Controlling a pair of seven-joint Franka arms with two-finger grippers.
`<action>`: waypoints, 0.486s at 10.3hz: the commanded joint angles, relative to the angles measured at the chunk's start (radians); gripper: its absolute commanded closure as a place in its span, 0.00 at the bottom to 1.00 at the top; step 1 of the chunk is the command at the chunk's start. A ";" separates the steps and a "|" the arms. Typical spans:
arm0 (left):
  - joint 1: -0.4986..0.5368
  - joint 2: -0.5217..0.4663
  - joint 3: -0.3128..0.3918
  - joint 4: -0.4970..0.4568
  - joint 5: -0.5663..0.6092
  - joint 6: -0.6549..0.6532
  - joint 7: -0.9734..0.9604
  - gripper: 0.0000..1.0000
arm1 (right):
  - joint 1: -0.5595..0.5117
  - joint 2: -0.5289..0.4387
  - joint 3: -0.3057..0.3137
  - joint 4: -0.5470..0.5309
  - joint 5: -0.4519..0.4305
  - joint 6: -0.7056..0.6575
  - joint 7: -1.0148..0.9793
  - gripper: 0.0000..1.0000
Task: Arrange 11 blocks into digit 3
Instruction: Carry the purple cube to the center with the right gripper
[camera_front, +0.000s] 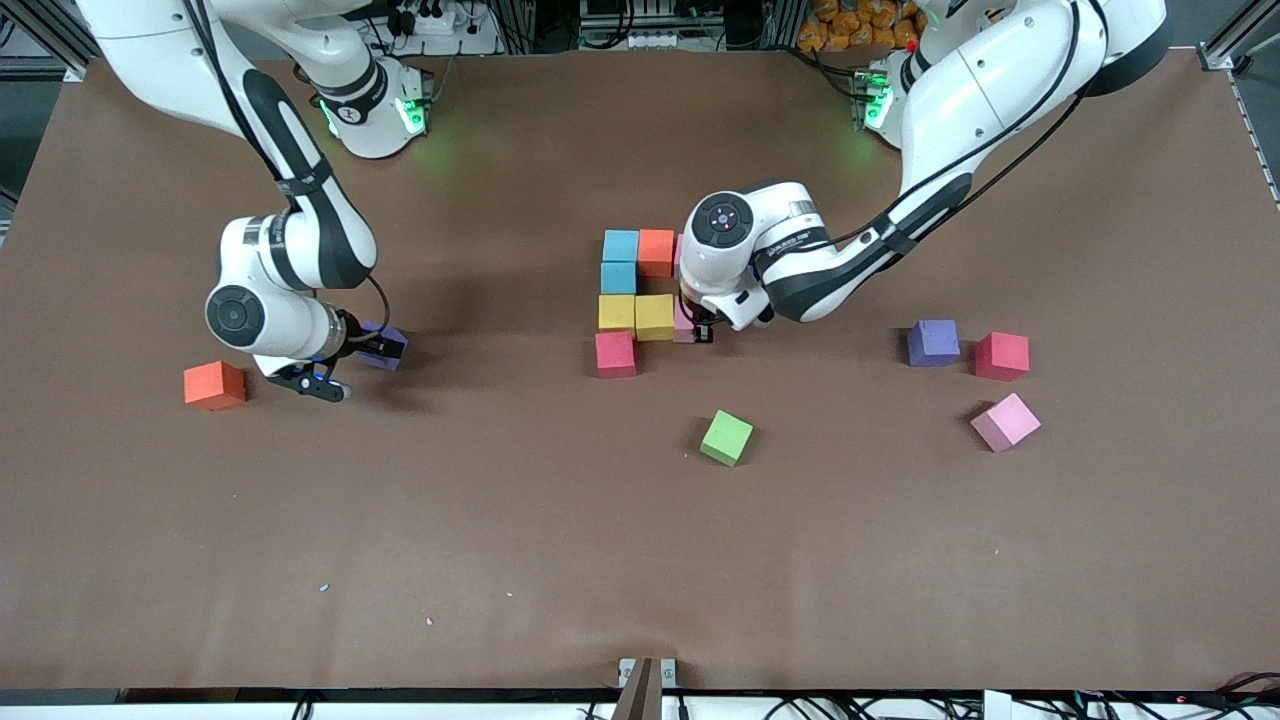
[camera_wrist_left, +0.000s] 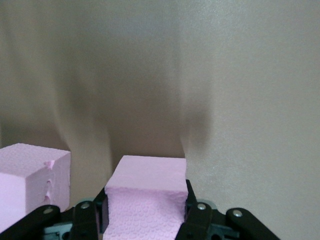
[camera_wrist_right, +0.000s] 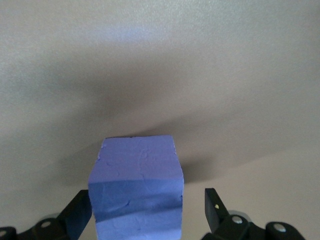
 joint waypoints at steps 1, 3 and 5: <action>-0.050 -0.005 0.039 -0.009 0.033 0.020 -0.175 1.00 | -0.017 -0.002 0.014 -0.014 0.004 0.018 -0.008 0.33; -0.049 -0.007 0.039 -0.003 0.031 0.020 -0.175 1.00 | -0.017 0.002 0.016 -0.006 0.007 0.023 -0.008 0.86; -0.049 -0.007 0.040 0.008 0.028 0.020 -0.175 0.99 | -0.009 0.001 0.017 0.020 0.008 0.014 -0.008 0.87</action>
